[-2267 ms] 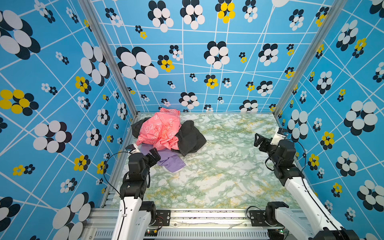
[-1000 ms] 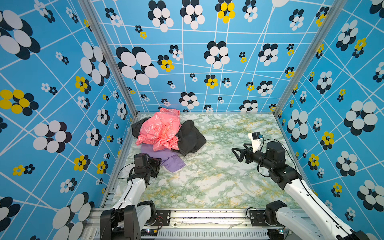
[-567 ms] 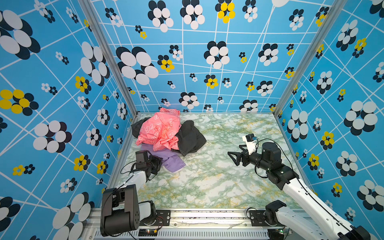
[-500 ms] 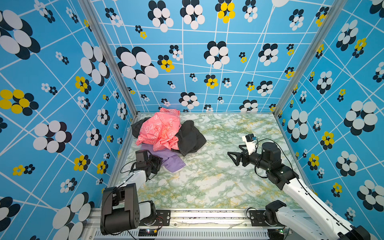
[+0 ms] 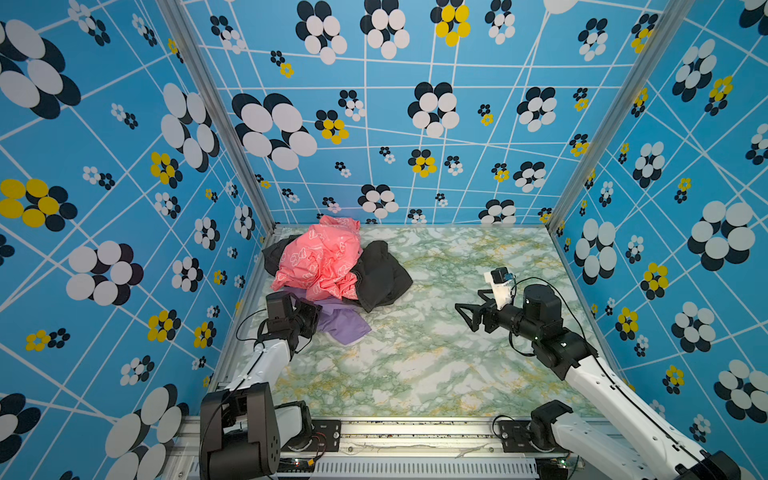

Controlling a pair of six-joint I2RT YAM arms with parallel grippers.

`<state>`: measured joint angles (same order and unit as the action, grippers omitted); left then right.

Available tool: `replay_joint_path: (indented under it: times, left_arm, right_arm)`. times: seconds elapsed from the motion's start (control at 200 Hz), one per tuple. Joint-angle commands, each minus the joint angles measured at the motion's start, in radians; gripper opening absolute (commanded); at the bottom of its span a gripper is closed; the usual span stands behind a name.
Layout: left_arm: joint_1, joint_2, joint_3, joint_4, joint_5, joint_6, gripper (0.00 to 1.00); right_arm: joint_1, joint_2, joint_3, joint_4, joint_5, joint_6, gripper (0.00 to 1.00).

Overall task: Pick out a specific cloth from the pile
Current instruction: 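Close the left gripper on the lavender shirt and pull it from the pile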

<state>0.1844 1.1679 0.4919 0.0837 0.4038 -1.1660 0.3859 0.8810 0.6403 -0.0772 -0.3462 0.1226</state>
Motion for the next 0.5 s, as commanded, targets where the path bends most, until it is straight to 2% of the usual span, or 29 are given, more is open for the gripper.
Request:
replay_joint_path:
  times: [0.0, 0.495]
  left_arm:
    - [0.012, -0.055, 0.065, -0.083, -0.021, 0.057, 0.00]
    - [0.011, -0.125, 0.359, -0.305, -0.054, 0.197, 0.00]
  right_arm:
    - [0.009, -0.002, -0.008, 0.021, 0.022, 0.010, 0.99]
    - [0.009, -0.001, -0.009, 0.022, 0.050, 0.018, 0.99]
